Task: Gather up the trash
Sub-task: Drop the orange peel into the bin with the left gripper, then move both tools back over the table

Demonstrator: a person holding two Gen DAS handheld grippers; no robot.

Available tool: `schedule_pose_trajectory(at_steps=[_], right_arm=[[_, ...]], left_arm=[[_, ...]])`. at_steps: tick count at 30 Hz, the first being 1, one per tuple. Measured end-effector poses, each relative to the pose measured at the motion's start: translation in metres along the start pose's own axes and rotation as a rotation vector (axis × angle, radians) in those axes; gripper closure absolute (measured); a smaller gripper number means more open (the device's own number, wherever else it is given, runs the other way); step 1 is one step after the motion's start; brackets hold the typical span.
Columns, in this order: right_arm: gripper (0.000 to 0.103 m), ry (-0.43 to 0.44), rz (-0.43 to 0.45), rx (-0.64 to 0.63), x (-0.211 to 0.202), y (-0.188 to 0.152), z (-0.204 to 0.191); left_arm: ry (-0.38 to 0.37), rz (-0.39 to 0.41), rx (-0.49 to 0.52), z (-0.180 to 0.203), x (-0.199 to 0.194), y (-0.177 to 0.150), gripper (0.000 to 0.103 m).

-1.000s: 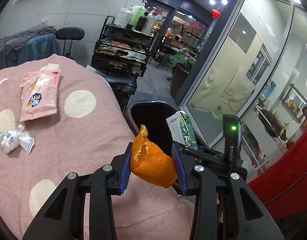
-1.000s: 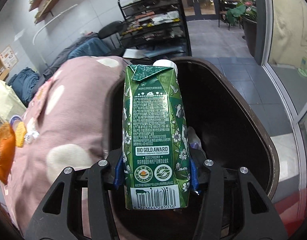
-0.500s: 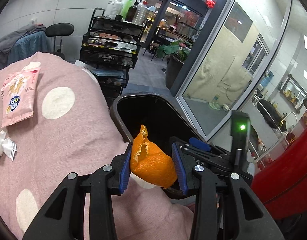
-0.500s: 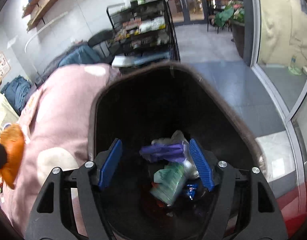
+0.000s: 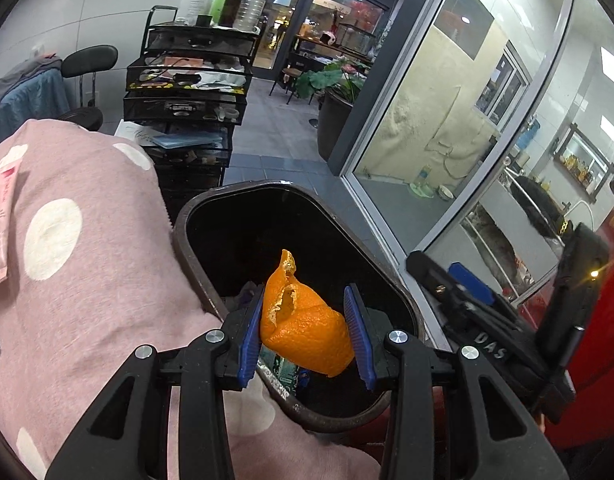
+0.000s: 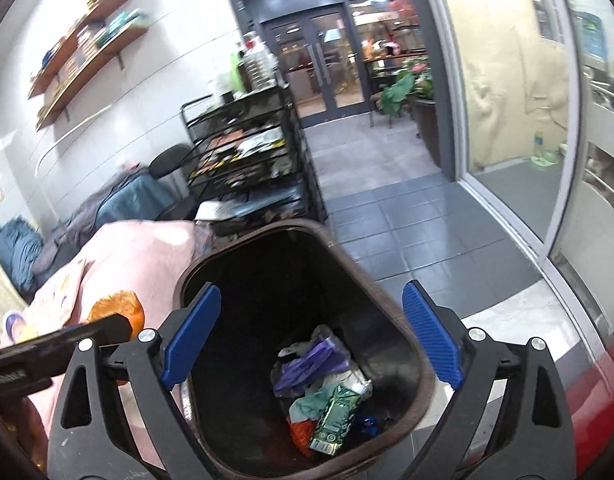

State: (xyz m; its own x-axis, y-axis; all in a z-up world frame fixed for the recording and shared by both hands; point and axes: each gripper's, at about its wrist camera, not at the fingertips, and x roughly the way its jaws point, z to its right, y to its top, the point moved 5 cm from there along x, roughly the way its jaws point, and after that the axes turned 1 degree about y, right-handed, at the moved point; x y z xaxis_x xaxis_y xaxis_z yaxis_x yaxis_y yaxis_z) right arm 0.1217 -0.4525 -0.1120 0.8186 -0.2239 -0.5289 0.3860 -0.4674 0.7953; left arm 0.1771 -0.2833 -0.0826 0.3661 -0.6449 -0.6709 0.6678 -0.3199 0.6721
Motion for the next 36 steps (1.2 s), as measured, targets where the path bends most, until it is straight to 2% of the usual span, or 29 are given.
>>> schedule_pose_trajectory(at_steps=[13, 15, 17, 18, 19, 22, 25, 28, 36], right_arm=[[0.012, -0.049, 0.009, 0.073, -0.013, 0.005, 0.033], [0.012, -0.049, 0.007, 0.077, -0.013, 0.005, 0.034], [0.012, -0.049, 0.007, 0.081, -0.013, 0.006, 0.035], [0.012, -0.049, 0.005, 0.083, -0.013, 0.006, 0.035], [0.012, -0.049, 0.005, 0.085, -0.013, 0.006, 0.036], [0.01, -0.051, 0.012, 0.091, -0.015, 0.008, 0.036], [0.007, -0.054, 0.026, 0.1, -0.018, 0.008, 0.037], [0.007, -0.052, 0.028, 0.1, -0.018, 0.01, 0.035], [0.007, -0.009, 0.019, 0.086, -0.017, 0.013, 0.023]], left_arm=[[0.013, -0.088, 0.04, 0.01, 0.033, -0.002, 0.063], [0.009, -0.104, 0.046, 0.013, 0.035, -0.003, 0.059], [0.008, -0.106, 0.054, 0.014, 0.036, -0.003, 0.05], [0.012, -0.101, 0.056, 0.015, 0.035, -0.004, 0.037], [0.015, -0.092, 0.056, 0.016, 0.034, -0.003, 0.028], [0.008, -0.073, 0.061, 0.017, 0.031, -0.002, 0.02], [0.017, -0.062, 0.068, 0.018, 0.028, -0.002, 0.015], [0.019, -0.048, 0.065, 0.017, 0.021, -0.001, 0.014], [0.049, 0.05, 0.083, 0.018, -0.015, 0.004, 0.009]])
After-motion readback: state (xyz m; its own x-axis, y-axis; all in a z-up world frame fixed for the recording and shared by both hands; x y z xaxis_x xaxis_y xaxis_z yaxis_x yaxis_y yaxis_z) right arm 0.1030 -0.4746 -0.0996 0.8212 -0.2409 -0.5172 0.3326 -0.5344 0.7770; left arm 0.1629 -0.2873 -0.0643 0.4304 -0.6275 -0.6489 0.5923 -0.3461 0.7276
